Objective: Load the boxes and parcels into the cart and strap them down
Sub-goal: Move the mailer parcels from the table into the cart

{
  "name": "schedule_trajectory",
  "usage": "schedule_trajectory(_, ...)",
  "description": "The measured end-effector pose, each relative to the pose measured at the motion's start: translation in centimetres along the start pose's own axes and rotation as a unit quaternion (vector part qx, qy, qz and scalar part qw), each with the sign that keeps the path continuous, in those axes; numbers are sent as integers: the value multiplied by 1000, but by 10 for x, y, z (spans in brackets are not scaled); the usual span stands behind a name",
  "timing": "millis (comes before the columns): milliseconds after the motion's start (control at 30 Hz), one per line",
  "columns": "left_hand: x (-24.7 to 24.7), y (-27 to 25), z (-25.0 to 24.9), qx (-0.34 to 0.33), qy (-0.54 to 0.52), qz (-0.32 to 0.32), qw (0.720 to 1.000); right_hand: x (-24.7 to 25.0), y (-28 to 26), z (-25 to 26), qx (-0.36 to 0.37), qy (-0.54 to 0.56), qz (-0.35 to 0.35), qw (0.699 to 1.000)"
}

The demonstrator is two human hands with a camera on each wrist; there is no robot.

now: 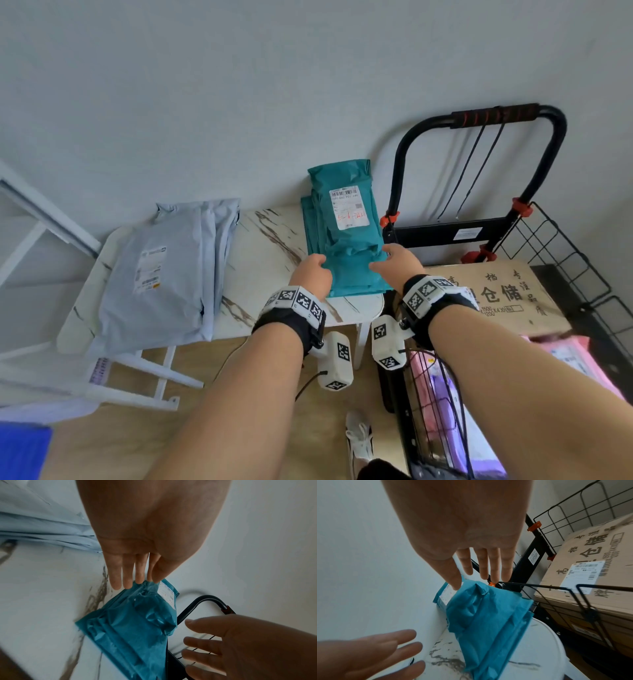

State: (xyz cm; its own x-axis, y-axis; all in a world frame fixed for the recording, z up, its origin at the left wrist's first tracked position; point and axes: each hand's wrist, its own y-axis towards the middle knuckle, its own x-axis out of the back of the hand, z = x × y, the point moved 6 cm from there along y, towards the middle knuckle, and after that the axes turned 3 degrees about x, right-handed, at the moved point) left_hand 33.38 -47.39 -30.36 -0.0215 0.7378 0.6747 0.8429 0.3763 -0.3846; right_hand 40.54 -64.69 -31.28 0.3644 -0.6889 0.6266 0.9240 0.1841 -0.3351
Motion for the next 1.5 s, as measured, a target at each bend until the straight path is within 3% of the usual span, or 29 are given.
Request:
schedule_trajectory(200, -4, 73, -41, -10, 3, -2, 1000, 13, 66, 17, 0, 17, -16, 1000)
schedule_trajectory(367, -10, 114, -52, 37, 3, 11, 999, 10, 108, 24, -7, 17, 6, 1000)
schedule_trajectory(533, -21, 134, -41, 90, -29, 36, 995, -4, 120, 20, -13, 56, 45, 997)
schedule_trajectory(733, -16, 136, -31, 86, -48, 32, 995, -10, 115, 26, 7, 58, 39, 998)
schedule_trajectory(933, 2, 110, -19, 80, -100, 36, 991, -11, 90, 39, 20, 64, 35, 997)
schedule_trajectory(1200, 24, 37, -15, 12, -106, 10, 994, -8, 15, 41, 4, 73, 20, 997)
schedule_trajectory(1500, -5, -58, -7, -11, -143, 35, 989, 9, -100, 11, 12, 67, -1, 998)
